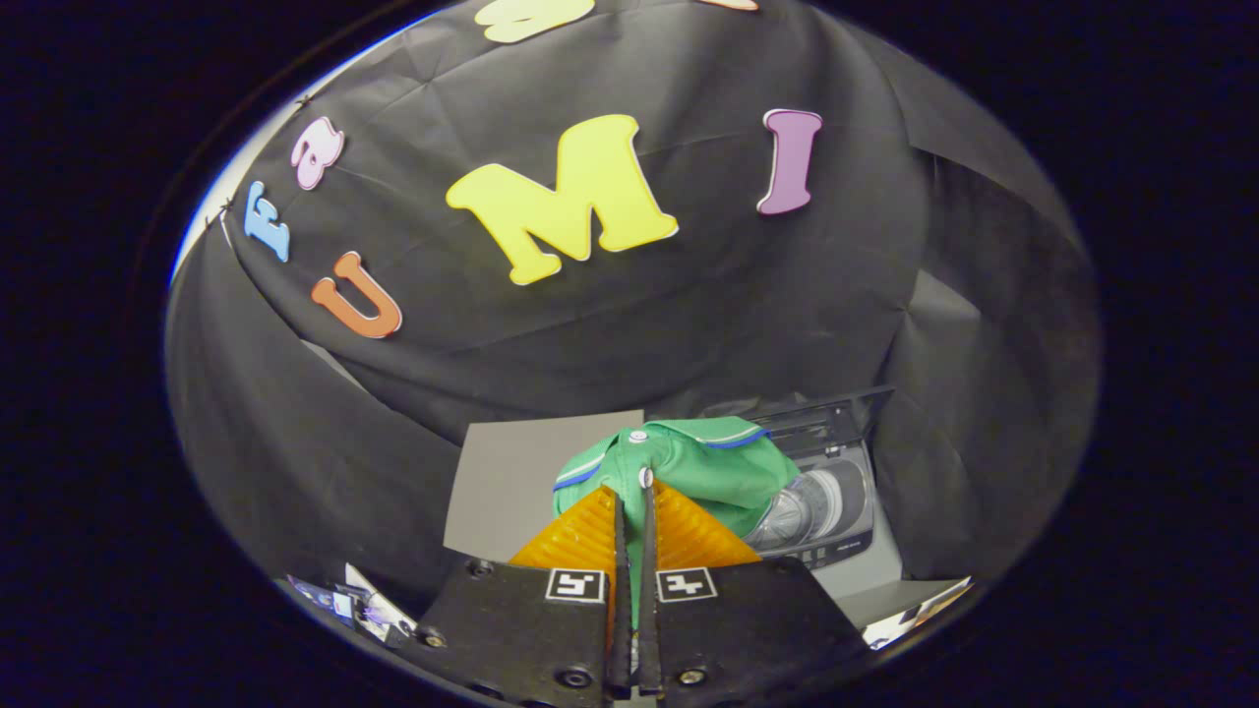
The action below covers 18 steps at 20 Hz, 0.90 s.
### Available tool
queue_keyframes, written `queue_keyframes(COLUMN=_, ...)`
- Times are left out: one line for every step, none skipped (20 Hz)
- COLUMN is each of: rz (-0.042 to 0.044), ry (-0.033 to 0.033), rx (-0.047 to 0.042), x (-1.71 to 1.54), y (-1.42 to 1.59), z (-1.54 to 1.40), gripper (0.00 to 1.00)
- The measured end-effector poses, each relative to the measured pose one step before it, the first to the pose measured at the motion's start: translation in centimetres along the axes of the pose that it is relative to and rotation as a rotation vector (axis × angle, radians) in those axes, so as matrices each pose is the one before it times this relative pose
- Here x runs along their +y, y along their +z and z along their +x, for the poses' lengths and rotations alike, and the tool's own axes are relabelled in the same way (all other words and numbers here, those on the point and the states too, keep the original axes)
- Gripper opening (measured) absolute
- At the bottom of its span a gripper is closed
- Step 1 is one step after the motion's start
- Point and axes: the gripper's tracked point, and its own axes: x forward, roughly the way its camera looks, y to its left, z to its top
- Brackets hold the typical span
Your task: Put the clothes into the washing machine and then close the washing machine lid.
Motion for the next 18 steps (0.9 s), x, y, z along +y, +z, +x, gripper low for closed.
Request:
queue_keyframes(rz=0.00713, ry=0.00385, rx=0.01083, x=-1.195, y=-0.005, z=0.241, gripper=0.06)
queue_keyframes(rz=0.00061, ry=0.00978, rx=0.00099, x=-1.103, y=0.200, z=0.252, gripper=0.06)
queue_keyframes(rz=0.00201, ry=0.00410, rx=0.00281, x=-1.187, y=-0.028, z=0.439, gripper=0.06)
queue_keyframes(rz=0.00495, ry=0.00646, rx=0.00481, x=-1.051, y=0.010, z=0.468, gripper=0.06)
queue_keyframes(rz=0.00343, ry=0.00195, rx=0.01099, x=-0.937, y=-0.313, z=0.680, gripper=0.06)
queue_keyframes(rz=-0.00621, ry=0.00257, rx=0.01381, x=-1.033, y=-0.342, z=0.794, gripper=0.06)
queue_keyframes(rz=-0.01035, ry=-0.00697, rx=0.00697, x=-1.213, y=-0.383, z=0.864, gripper=0.06)
queue_keyframes(rz=-0.00376, ry=-0.02009, rx=0.00064, x=-1.522, y=-0.386, z=1.138, gripper=0.06)
queue_keyframes(rz=-0.00277, ry=-0.01860, rx=0.00995, x=-1.329, y=-0.667, z=1.226, gripper=0.06)
queue_keyframes(rz=0.00954, ry=-0.01030, rx=0.01541, x=-1.140, y=-0.751, z=1.273, gripper=0.06)
queue_keyframes(rz=0.01131, ry=-0.00413, rx=0.02035, x=-0.978, y=-0.768, z=1.210, gripper=0.06)
queue_keyframes(rz=0.01492, ry=-0.00811, rx=0.01509, x=-1.100, y=-0.647, z=1.138, gripper=0.06)
queue_keyframes(rz=0.00805, ry=-0.01211, rx=0.01080, x=-1.204, y=-0.382, z=1.313, gripper=0.06)
queue_keyframes(rz=0.00473, ry=-0.00792, rx=0.00780, x=-0.981, y=-0.309, z=1.148, gripper=0.06)
queue_keyframes(rz=0.00609, ry=0.00066, rx=0.00762, x=-0.775, y=-0.432, z=1.115, gripper=0.06)
queue_keyframes(rz=0.00185, ry=0.00374, rx=0.00317, x=-0.574, y=-0.197, z=0.976, gripper=0.06)
queue_keyframes(rz=-0.00295, ry=-0.00299, rx=0.00058, x=-0.660, y=-0.286, z=0.969, gripper=0.06)
queue_keyframes(rz=-0.00382, ry=-0.00635, rx=-0.00409, x=-0.610, y=-0.152, z=1.011, gripper=0.06)
